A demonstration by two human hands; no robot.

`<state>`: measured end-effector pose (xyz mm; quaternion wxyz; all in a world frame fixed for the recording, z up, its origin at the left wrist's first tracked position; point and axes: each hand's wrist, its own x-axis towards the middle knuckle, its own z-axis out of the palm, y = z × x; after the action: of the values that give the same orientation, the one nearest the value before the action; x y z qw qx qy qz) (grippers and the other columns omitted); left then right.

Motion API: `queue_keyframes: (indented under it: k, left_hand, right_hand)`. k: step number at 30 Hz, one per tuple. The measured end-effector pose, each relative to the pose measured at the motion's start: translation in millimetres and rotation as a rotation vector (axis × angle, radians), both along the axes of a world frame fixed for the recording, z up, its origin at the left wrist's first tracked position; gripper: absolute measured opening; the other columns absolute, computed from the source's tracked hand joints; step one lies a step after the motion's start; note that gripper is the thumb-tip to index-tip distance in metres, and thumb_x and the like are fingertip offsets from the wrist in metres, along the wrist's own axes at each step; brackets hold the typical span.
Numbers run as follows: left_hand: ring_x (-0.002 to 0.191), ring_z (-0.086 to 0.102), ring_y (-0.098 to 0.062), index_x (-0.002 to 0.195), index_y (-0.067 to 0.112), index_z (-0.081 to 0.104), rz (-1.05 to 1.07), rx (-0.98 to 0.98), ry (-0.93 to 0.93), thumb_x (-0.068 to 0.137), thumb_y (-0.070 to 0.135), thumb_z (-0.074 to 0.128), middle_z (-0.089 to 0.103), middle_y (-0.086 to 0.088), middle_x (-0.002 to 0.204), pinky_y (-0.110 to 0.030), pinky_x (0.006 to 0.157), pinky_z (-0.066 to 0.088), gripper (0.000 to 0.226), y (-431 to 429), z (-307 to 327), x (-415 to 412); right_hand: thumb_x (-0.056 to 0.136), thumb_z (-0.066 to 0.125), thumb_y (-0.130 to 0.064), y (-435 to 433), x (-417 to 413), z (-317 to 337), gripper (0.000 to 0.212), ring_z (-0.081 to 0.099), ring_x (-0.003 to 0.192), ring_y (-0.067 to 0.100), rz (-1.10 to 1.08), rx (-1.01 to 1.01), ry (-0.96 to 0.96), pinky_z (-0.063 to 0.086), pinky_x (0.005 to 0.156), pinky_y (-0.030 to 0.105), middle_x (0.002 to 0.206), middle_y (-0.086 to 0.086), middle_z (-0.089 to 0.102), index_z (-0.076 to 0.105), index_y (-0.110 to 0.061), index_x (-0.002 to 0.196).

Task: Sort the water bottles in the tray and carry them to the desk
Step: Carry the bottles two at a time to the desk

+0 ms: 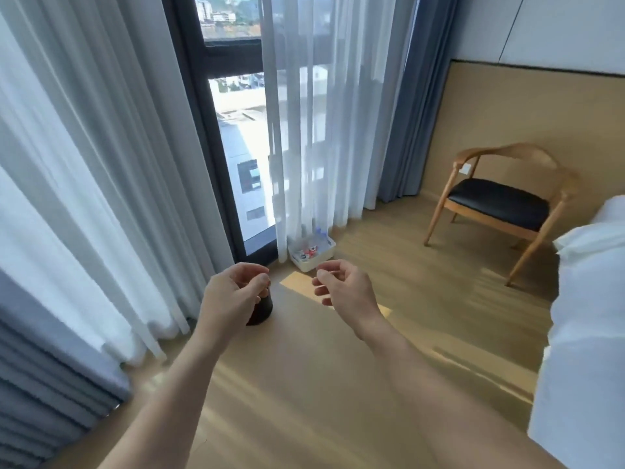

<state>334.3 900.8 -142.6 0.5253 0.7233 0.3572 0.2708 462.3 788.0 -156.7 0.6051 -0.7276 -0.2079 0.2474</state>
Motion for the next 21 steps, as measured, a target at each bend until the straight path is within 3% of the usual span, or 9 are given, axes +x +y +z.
queue_keyframes:
  k: [7,11,14,21]
  left_hand:
    - [0.06,0.064,0.002,0.085,0.018,0.069,-0.157,-0.019,0.009,0.087,0.009,0.06,0.072,-0.002,0.077,-0.023,0.068,0.053,0.013,87.4,1.9,103.6]
    - [0.068,0.067,-0.011,0.083,0.022,0.067,-0.227,-0.069,0.056,0.087,0.01,0.06,0.073,-0.004,0.079,-0.026,0.07,0.055,0.015,112.3,-11.7,159.1]
    - [0.066,0.066,-0.011,0.081,0.021,0.068,-0.264,-0.065,0.08,0.087,0.01,0.061,0.072,-0.005,0.078,-0.025,0.067,0.054,0.015,131.2,-14.2,204.6]
    - [0.073,0.066,-0.02,0.086,0.017,0.069,-0.127,-0.02,0.082,0.088,0.01,0.059,0.072,-0.006,0.08,-0.031,0.073,0.053,0.012,186.9,-4.5,314.1]
  right_hand:
    - [0.088,0.054,-0.013,69.0,82.6,-5.8,0.012,0.063,0.066,0.015,-0.141,-0.041,0.045,0.052,0.066,0.033,0.077,0.001,0.068,0.061,-0.021,0.084]
    - [0.088,0.052,-0.011,90.3,131.0,-20.5,0.014,0.062,0.066,0.015,-0.208,-0.052,0.093,0.052,0.066,0.033,0.075,0.0,0.068,0.061,-0.021,0.083]
    - [0.088,0.052,-0.01,113.8,175.8,-27.7,0.013,0.061,0.064,0.013,-0.232,-0.033,0.116,0.051,0.064,0.03,0.076,0.001,0.067,0.061,-0.019,0.084]
    - [0.089,0.051,-0.01,181.0,304.1,-27.7,0.011,0.06,0.061,0.009,-0.115,0.052,0.13,0.049,0.059,0.018,0.078,0.002,0.066,0.061,-0.016,0.09]
